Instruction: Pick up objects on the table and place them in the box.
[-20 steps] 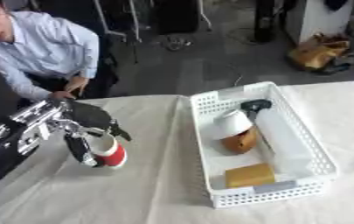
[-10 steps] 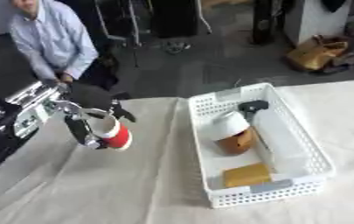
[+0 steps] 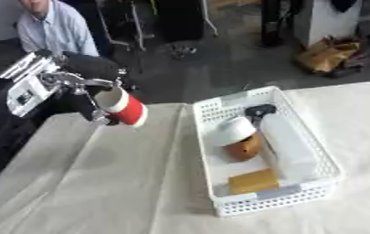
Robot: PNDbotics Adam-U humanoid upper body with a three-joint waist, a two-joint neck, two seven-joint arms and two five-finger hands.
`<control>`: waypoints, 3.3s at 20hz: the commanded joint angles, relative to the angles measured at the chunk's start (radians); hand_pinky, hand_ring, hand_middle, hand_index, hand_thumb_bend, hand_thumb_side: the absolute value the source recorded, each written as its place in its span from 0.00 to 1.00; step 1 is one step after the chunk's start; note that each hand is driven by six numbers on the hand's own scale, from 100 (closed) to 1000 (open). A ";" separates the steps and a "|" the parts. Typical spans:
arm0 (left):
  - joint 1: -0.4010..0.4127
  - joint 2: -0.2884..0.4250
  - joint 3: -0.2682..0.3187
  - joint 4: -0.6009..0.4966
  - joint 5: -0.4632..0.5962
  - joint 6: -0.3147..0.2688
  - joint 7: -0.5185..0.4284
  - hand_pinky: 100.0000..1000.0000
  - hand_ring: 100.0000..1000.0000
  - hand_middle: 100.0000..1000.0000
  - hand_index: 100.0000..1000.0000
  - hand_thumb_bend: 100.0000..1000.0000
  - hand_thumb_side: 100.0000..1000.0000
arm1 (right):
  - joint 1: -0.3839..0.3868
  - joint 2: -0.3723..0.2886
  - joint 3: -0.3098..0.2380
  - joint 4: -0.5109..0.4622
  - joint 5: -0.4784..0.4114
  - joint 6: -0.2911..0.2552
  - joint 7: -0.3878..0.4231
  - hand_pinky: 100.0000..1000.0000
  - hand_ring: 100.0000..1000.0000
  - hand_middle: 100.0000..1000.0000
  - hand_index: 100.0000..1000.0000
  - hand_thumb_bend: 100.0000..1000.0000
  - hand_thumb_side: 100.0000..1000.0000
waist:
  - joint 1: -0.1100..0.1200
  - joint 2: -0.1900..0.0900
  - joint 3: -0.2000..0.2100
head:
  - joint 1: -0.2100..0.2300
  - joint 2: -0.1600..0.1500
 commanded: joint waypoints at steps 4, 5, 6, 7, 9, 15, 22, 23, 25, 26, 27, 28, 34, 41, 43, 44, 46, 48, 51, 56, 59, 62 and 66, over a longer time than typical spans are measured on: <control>-0.103 -0.036 0.023 0.038 0.057 -0.355 -0.355 0.15 0.37 0.42 0.59 0.10 0.06 | -0.011 -0.034 0.012 -0.021 0.003 -0.010 0.000 0.68 0.76 0.58 0.57 0.00 0.68 | 0.000 -0.024 -0.018 | 0.007 0.005; -0.120 -0.050 0.024 0.049 0.062 -0.355 -0.355 0.15 0.37 0.42 0.58 0.09 0.06 | -0.012 -0.034 0.014 -0.021 0.002 -0.011 0.000 0.68 0.76 0.58 0.57 0.00 0.68 | 0.001 -0.025 -0.021 | 0.009 0.005; -0.139 -0.065 0.026 0.059 0.066 -0.355 -0.355 0.15 0.37 0.42 0.58 0.09 0.06 | -0.013 -0.033 0.016 -0.021 -0.001 -0.014 0.000 0.68 0.76 0.58 0.57 0.00 0.68 | 0.003 -0.026 -0.025 | 0.013 0.005; -0.152 -0.076 0.028 0.069 0.068 -0.355 -0.355 0.15 0.37 0.42 0.58 0.09 0.06 | -0.014 -0.033 0.017 -0.021 -0.003 -0.016 0.000 0.68 0.76 0.58 0.57 0.00 0.67 | 0.005 -0.026 -0.027 | 0.015 0.005; -0.181 -0.103 0.030 0.088 0.076 -0.355 -0.355 0.14 0.37 0.42 0.58 0.07 0.06 | -0.016 -0.032 0.019 -0.021 -0.007 -0.022 0.000 0.68 0.76 0.58 0.57 0.00 0.67 | 0.009 -0.027 -0.032 | 0.019 0.002; -0.234 -0.172 0.026 0.140 0.064 -0.355 -0.355 0.14 0.37 0.42 0.58 0.06 0.07 | -0.024 -0.027 0.026 -0.021 -0.024 -0.040 0.000 0.68 0.76 0.58 0.57 0.00 0.66 | 0.020 -0.028 -0.055 | 0.028 -0.004; -0.274 -0.247 0.031 0.213 0.019 -0.355 -0.355 0.14 0.37 0.42 0.58 0.05 0.08 | -0.035 -0.013 0.033 -0.021 -0.047 -0.063 0.000 0.68 0.76 0.58 0.57 0.00 0.64 | 0.028 -0.030 -0.082 | 0.049 -0.003; -0.277 -0.259 0.034 0.229 0.008 -0.355 -0.355 0.14 0.37 0.42 0.58 0.05 0.08 | -0.036 -0.011 0.034 -0.021 -0.050 -0.067 0.000 0.68 0.76 0.58 0.57 0.00 0.64 | 0.028 -0.030 -0.086 | 0.051 -0.003; -0.283 -0.281 0.039 0.258 -0.011 -0.355 -0.355 0.13 0.37 0.42 0.58 0.04 0.09 | -0.039 -0.008 0.035 -0.021 -0.058 -0.072 0.000 0.68 0.76 0.58 0.56 0.00 0.64 | 0.028 -0.029 -0.094 | 0.056 -0.004; -0.286 -0.292 0.042 0.271 -0.019 -0.355 -0.355 0.13 0.36 0.42 0.58 0.02 0.11 | -0.040 -0.007 0.035 -0.021 -0.061 -0.075 0.000 0.68 0.76 0.58 0.56 0.00 0.64 | 0.028 -0.029 -0.097 | 0.058 -0.004; -0.288 -0.303 0.045 0.285 -0.028 -0.355 -0.355 0.13 0.36 0.42 0.58 0.02 0.11 | -0.041 -0.005 0.035 -0.021 -0.064 -0.078 0.000 0.68 0.76 0.58 0.56 0.00 0.64 | 0.028 -0.029 -0.099 | 0.060 -0.004; -0.289 -0.311 0.049 0.300 -0.039 -0.355 -0.355 0.13 0.36 0.42 0.58 0.03 0.12 | -0.042 -0.003 0.036 -0.021 -0.067 -0.081 0.000 0.68 0.76 0.58 0.57 0.00 0.63 | 0.028 -0.028 -0.101 | 0.062 -0.004; -0.295 -0.367 0.119 0.443 -0.200 -0.355 -0.355 0.14 0.37 0.42 0.58 0.08 0.14 | -0.049 0.005 0.036 -0.021 -0.083 -0.094 0.000 0.68 0.76 0.58 0.57 0.00 0.63 | 0.028 -0.021 -0.119 | 0.077 -0.013; -0.285 -0.397 0.193 0.527 -0.339 -0.355 -0.355 0.23 0.48 0.49 0.66 0.06 0.19 | -0.054 0.009 0.034 -0.021 -0.091 -0.096 0.000 0.68 0.76 0.58 0.56 0.00 0.63 | 0.028 -0.010 -0.134 | 0.082 -0.016; -0.280 -0.409 0.193 0.544 -0.332 -0.355 -0.355 0.37 0.61 0.63 0.82 0.08 0.42 | -0.056 0.009 0.034 -0.021 -0.092 -0.097 0.000 0.68 0.76 0.58 0.56 0.00 0.63 | 0.028 -0.008 -0.136 | 0.083 -0.017; -0.278 -0.416 0.189 0.552 -0.319 -0.355 -0.355 0.53 0.76 0.77 0.93 0.10 0.61 | -0.057 0.009 0.034 -0.021 -0.092 -0.097 0.000 0.68 0.76 0.58 0.56 0.00 0.63 | 0.028 -0.007 -0.136 | 0.083 -0.017; -0.278 -0.429 0.182 0.556 -0.262 -0.355 -0.355 0.51 0.75 0.79 0.95 0.00 0.72 | -0.058 0.010 0.034 -0.021 -0.094 -0.097 0.000 0.68 0.76 0.58 0.56 0.00 0.63 | 0.028 -0.005 -0.139 | 0.084 -0.016; -0.279 -0.436 0.182 0.547 -0.175 -0.355 -0.355 0.52 0.77 0.80 0.97 0.00 0.75 | -0.059 0.011 0.036 -0.021 -0.095 -0.098 0.000 0.68 0.76 0.58 0.56 0.00 0.63 | 0.028 -0.003 -0.142 | 0.086 -0.015; -0.282 -0.440 0.173 0.533 -0.045 -0.355 -0.355 0.59 0.83 0.84 1.00 0.00 0.88 | -0.061 0.012 0.038 -0.021 -0.098 -0.098 0.000 0.68 0.76 0.58 0.56 0.00 0.63 | 0.028 -0.001 -0.145 | 0.087 -0.017; -0.286 -0.438 0.157 0.521 0.054 -0.355 -0.355 0.64 0.88 0.89 1.00 0.00 0.91 | -0.062 0.014 0.041 -0.021 -0.101 -0.100 0.000 0.68 0.76 0.58 0.56 0.00 0.62 | 0.028 0.001 -0.144 | 0.087 -0.016; -0.290 -0.431 0.155 0.523 0.041 -0.355 -0.355 0.83 1.00 1.00 1.00 0.00 0.95 | -0.063 0.014 0.042 -0.021 -0.102 -0.101 0.000 0.68 0.76 0.58 0.56 0.00 0.62 | 0.028 0.000 -0.145 | 0.087 -0.014; -0.291 -0.423 0.169 0.541 -0.049 -0.355 -0.355 0.87 1.00 1.00 1.00 0.00 0.95 | -0.064 0.013 0.042 -0.021 -0.101 -0.102 0.000 0.68 0.76 0.58 0.56 0.00 0.62 | 0.028 0.000 -0.146 | 0.089 -0.012; -0.297 -0.419 0.196 0.549 -0.167 -0.355 -0.355 1.00 1.00 1.00 1.00 0.02 0.91 | -0.065 0.012 0.043 -0.021 -0.100 -0.102 0.000 0.68 0.76 0.58 0.56 0.00 0.62 | 0.028 -0.001 -0.147 | 0.090 -0.012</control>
